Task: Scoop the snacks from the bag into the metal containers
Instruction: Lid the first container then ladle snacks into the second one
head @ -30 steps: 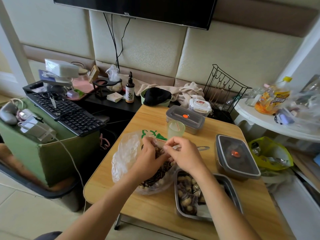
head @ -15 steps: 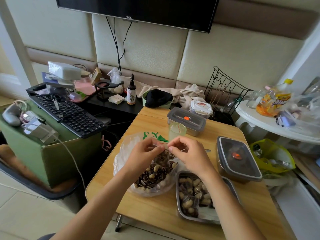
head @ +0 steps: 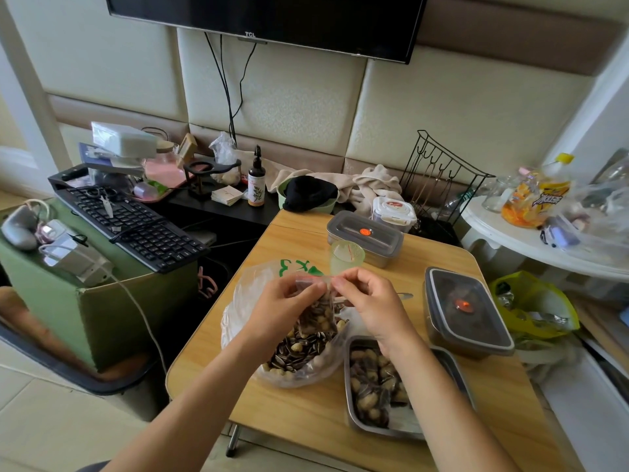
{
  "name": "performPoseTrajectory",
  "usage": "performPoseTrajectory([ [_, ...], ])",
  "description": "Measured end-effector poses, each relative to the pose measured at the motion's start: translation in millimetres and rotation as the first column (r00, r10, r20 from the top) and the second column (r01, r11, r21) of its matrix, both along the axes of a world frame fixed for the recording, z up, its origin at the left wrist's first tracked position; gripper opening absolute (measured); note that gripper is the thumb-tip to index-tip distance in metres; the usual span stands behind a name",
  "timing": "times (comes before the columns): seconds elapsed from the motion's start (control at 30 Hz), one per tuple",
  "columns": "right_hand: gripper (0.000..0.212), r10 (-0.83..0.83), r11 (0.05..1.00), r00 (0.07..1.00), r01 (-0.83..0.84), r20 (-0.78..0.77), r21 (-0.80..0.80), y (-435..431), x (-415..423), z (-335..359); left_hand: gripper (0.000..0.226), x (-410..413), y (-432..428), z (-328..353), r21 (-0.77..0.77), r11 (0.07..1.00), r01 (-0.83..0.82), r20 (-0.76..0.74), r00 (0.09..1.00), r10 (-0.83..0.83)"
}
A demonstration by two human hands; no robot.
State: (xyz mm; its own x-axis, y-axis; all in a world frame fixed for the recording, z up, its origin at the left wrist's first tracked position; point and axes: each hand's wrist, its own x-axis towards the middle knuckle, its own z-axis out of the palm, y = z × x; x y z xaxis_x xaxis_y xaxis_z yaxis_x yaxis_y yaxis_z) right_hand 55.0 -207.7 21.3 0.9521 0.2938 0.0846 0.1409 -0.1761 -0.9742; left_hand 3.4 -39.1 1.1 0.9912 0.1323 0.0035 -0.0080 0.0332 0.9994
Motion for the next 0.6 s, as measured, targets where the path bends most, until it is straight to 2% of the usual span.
performPoseTrajectory([
  [0.17,0.008,0.016,1.0,0.999,-0.016,-0.038,0.007,2.6,-1.5,-1.4,0.013,0.6,-0.3,0.7,-0.052,0.997,-0.063,-0.014,0.998,0.062],
  [0.43,0.006,0.009,1.0,0.996,-0.009,-0.089,-0.004,-0.3,0.4,0.3,0.014,-3.6,-3.2,6.2,-0.041,0.995,-0.096,-0.02,0.995,0.095],
  [0.6,0.004,0.002,1.0,0.995,-0.004,-0.1,-0.015,0.4,-0.3,-0.1,0.011,-2.6,-5.0,3.8,0.053,0.991,-0.12,0.007,0.993,0.12],
])
